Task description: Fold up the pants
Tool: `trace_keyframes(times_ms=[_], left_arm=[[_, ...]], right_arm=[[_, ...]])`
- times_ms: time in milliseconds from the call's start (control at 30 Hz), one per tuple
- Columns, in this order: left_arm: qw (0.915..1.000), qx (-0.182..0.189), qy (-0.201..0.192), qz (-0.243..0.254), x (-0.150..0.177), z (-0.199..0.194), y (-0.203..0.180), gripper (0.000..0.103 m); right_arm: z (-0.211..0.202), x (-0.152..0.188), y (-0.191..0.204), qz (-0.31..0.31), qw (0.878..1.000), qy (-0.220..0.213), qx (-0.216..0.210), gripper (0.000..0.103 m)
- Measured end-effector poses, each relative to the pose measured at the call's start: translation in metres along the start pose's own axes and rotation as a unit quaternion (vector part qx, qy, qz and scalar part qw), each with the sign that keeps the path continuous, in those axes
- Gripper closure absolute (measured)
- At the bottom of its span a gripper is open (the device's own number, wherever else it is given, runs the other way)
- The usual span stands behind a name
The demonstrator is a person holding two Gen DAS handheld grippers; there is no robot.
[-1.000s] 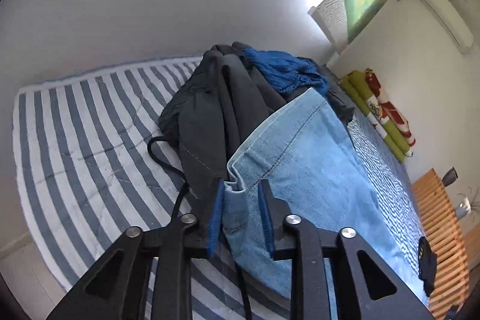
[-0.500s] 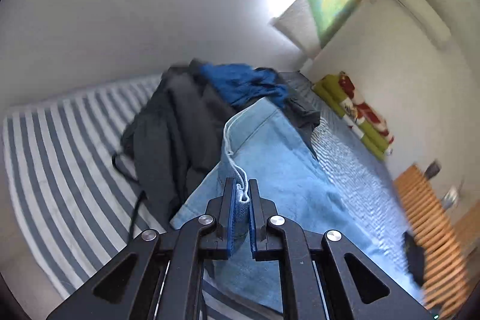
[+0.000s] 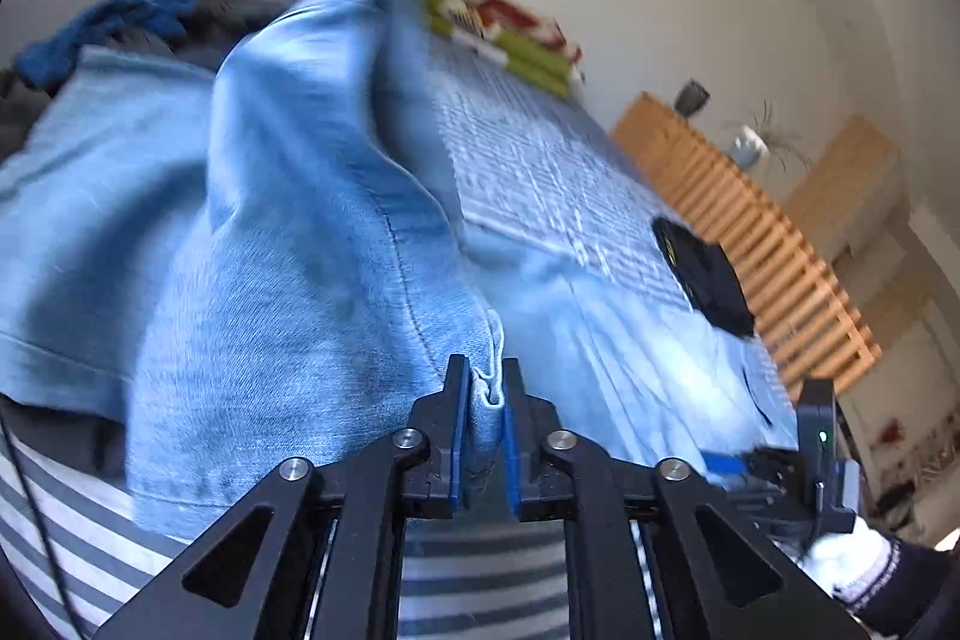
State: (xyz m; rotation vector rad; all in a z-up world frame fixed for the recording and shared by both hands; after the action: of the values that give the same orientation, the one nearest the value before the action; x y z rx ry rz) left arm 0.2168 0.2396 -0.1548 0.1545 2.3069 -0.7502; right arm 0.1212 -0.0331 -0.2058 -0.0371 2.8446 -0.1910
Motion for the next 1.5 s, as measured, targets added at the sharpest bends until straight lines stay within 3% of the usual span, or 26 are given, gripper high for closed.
trace_keyframes(times_ms=[100,167,233,300,333,400,467,500,600,667,700,767,800,833,933,1033,1200,1400,1500], left_arm=[[0.9996,-0.003,-0.001,-0.03,-0.01,-0.018,0.02,0.076],[0.9973,-0.054,-0.033,-0.038,-0.029,-0.046,0.051,0.07],[0.9896,-0.128,-0.047,-0.047,-0.051,-0.069,0.098,0.053],[0.9734,-0.22,-0.035,-0.053,-0.069,-0.082,0.15,0.05],[0.9664,-0.249,-0.022,-0.061,-0.075,-0.085,0.178,0.05],[0.9616,-0.255,0.017,-0.101,-0.08,-0.081,0.224,0.043],[0.9502,-0.282,0.042,-0.125,-0.079,-0.078,0.251,0.041],[0.9499,-0.279,0.05,-0.133,-0.079,-0.074,0.257,0.037],[0.9601,-0.234,0.063,-0.14,-0.079,-0.063,0.259,0.017],[0.9607,-0.235,0.07,-0.129,-0.079,-0.057,0.257,0.016],[0.9599,-0.238,0.075,-0.128,-0.078,-0.055,0.257,0.017],[0.9652,-0.216,0.07,-0.13,-0.08,-0.055,0.252,0.033],[0.9659,-0.211,0.073,-0.131,-0.082,-0.052,0.252,0.061],[0.9659,-0.209,0.082,-0.129,-0.084,-0.042,0.242,0.082],[0.9683,-0.215,0.091,-0.089,-0.085,-0.04,0.221,0.1],[0.9631,-0.249,0.072,-0.07,-0.093,-0.05,0.208,0.1],[0.9459,-0.318,0.045,-0.047,-0.115,-0.076,0.196,0.1],[0.945,-0.325,-0.004,-0.039,-0.158,-0.126,0.178,0.101],[0.9325,-0.361,0.011,-0.016,-0.164,-0.132,0.179,0.1]], right_arm=[[0.001,-0.001,-0.001,-0.001,1.0,0.0,-0.004,0.059],[0.002,-0.003,-0.001,-0.003,1.0,-0.001,-0.005,0.059],[0.002,-0.003,-0.001,-0.003,1.0,-0.004,-0.003,0.059],[0.002,-0.003,-0.002,0.0,1.0,-0.006,-0.007,0.059],[0.001,-0.003,-0.003,0.002,1.0,-0.006,-0.01,0.059],[0.0,-0.003,-0.006,0.009,1.0,-0.005,-0.019,0.059],[-0.002,-0.003,-0.01,0.02,0.999,-0.003,-0.028,0.059],[-0.004,-0.003,-0.013,0.025,0.999,-0.003,-0.033,0.059],[-0.016,-0.006,-0.023,0.036,0.998,-0.012,-0.041,0.059],[-0.028,-0.01,-0.033,0.038,0.998,-0.026,-0.039,0.059],[-0.035,-0.013,-0.038,0.036,0.998,-0.034,-0.034,0.059],[-0.047,-0.017,-0.051,0.038,0.998,-0.047,-0.022,0.059],[-0.052,-0.018,-0.058,0.04,0.998,-0.052,-0.014,0.059],[-0.055,-0.02,-0.065,0.041,0.998,-0.057,-0.005,0.059],[-0.059,-0.023,-0.087,0.052,0.996,-0.066,0.016,0.059],[-0.062,-0.025,-0.112,0.075,0.994,-0.073,0.034,0.059],[-0.052,-0.03,-0.181,0.108,0.98,-0.085,0.142,0.059],[-0.023,-0.027,-0.236,0.153,0.971,-0.049,0.176,0.059],[-0.007,-0.018,-0.245,0.156,0.971,-0.028,0.179,0.059]])
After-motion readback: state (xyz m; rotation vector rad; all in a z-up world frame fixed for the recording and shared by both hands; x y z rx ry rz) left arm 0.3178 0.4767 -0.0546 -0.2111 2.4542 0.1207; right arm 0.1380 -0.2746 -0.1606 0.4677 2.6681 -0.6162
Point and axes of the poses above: each gripper's, at about its wrist camera, not at the fingertips, and z roughly the way its jaws point, y to its left, x to its underside, the point moved 6 cm from there along z, roughly the way its jaws point, and after that the axes turned 7 degrees about z, right-handed, at the moved point
